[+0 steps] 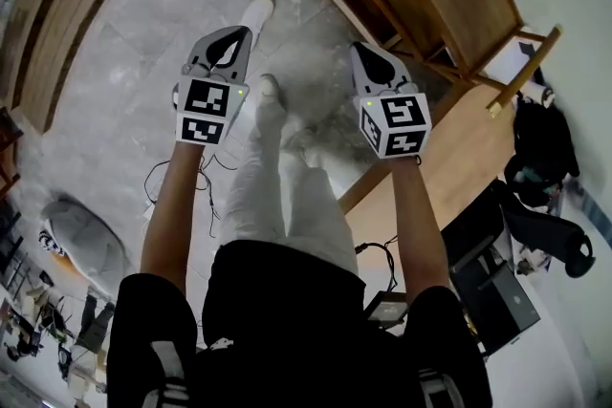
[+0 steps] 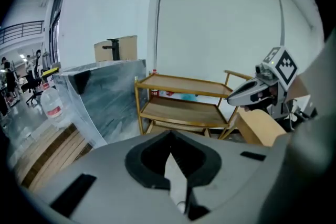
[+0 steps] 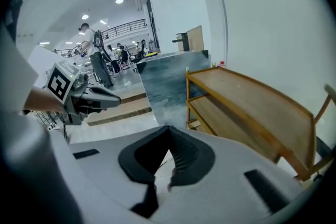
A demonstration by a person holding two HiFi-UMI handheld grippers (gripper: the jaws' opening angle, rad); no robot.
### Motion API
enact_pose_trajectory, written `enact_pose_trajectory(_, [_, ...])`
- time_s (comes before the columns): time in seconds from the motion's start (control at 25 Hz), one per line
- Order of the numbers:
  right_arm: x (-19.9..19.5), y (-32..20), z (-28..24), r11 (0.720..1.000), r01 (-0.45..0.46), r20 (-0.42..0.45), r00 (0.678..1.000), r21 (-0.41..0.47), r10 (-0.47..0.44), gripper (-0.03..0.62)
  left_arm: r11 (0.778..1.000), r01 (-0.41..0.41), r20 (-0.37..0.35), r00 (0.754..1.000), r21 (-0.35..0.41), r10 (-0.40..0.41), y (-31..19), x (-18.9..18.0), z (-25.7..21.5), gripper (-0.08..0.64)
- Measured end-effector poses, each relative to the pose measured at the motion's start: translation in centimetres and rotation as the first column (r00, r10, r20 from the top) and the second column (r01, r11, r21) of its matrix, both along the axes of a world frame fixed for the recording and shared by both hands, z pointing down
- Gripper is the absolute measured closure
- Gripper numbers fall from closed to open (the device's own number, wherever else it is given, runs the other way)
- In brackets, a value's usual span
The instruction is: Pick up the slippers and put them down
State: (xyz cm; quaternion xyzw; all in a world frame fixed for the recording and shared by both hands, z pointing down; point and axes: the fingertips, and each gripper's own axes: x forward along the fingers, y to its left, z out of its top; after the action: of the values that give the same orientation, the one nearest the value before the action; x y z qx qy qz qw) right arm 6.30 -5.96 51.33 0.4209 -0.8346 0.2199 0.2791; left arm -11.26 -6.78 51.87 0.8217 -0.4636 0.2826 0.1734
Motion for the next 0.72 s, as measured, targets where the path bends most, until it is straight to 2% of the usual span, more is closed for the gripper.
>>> enact_pose_trajectory(0.32, [3.0,3.5,-7.6,0.998,-0.039,0.006,0.999,0.058,0.038,0.594,0.999,0.034,-0.041,0.999,0.035,-0.033,4.4,1.6,-8.3,0.554])
enact_pose_trajectory(0.72, [3.0,8.5,-17.8,0.979,-0.004,0.01,1.0,0.205,0.002,0.594,0.987,0.042,-0.004,0.999,0.158,-0.042,10.2,2.3,-17.1,0.554])
